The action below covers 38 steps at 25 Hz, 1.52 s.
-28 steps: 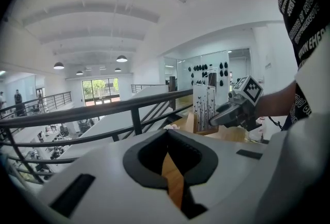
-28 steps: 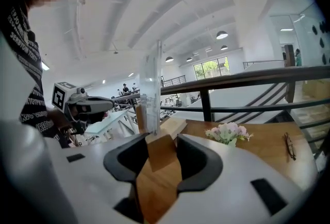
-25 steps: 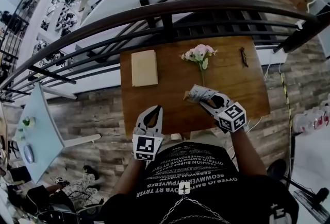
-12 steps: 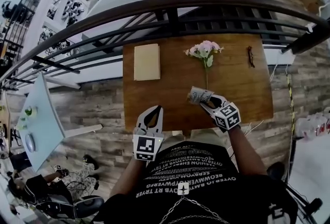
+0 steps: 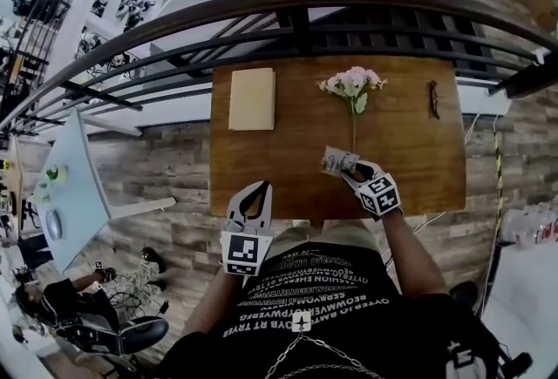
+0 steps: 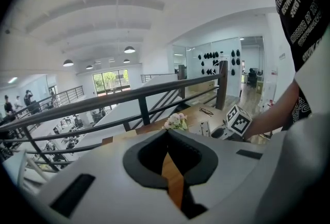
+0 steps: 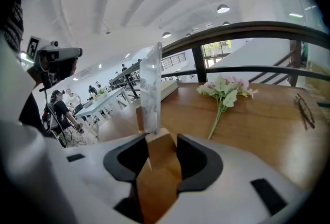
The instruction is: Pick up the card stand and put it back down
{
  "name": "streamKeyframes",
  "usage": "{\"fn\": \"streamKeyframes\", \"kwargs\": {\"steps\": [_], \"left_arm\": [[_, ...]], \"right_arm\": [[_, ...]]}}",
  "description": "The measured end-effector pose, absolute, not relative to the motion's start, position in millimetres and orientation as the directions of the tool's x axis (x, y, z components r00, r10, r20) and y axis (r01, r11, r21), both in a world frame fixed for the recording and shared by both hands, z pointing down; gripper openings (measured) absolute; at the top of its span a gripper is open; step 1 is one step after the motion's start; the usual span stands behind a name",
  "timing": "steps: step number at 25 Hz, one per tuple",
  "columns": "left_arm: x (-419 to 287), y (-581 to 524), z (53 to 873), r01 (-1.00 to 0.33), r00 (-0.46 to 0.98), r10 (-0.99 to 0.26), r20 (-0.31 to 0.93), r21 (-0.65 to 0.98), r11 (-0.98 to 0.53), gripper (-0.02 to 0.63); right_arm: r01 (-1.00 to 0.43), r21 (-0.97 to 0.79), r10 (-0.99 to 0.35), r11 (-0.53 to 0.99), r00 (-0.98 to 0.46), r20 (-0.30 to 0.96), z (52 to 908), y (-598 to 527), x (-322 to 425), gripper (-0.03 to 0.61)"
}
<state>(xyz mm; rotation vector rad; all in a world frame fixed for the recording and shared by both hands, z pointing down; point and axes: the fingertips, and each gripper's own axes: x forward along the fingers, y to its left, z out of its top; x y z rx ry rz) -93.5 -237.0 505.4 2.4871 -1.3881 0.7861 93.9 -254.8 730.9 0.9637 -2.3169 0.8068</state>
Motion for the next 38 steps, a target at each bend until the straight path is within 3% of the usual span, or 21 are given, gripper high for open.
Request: {"fn": "streamKeyframes", "kwargs": {"steps": [21,32,38], "left_arm": [[-114.5,-221.7,508.8,-0.862,0.354,-0.741,0.571,-0.108,-0.495,0.02],[-109.9,-221.5,506.8,-0.831,0.409,-0.725,0.554,-0.101,-0.547,0.02],[-97.1,-228.6,496.8,-0.805,0.465,-0.723,0.511,-0.096,-0.586,0.02]], "right_arm": [[-0.738,-0.232,-0.401,0.634,-0.57,0.717,787.4,-258.2,88.5,0.178],[-0.772,-0.206,-0.473,0.601,-0.552,0.687,767.8,-246.8,94.3,0.198],[-0.834,-0.142,-0.6,0.533,-0.491,0.632,723.2,-243.2,120.7,0.195]]}}
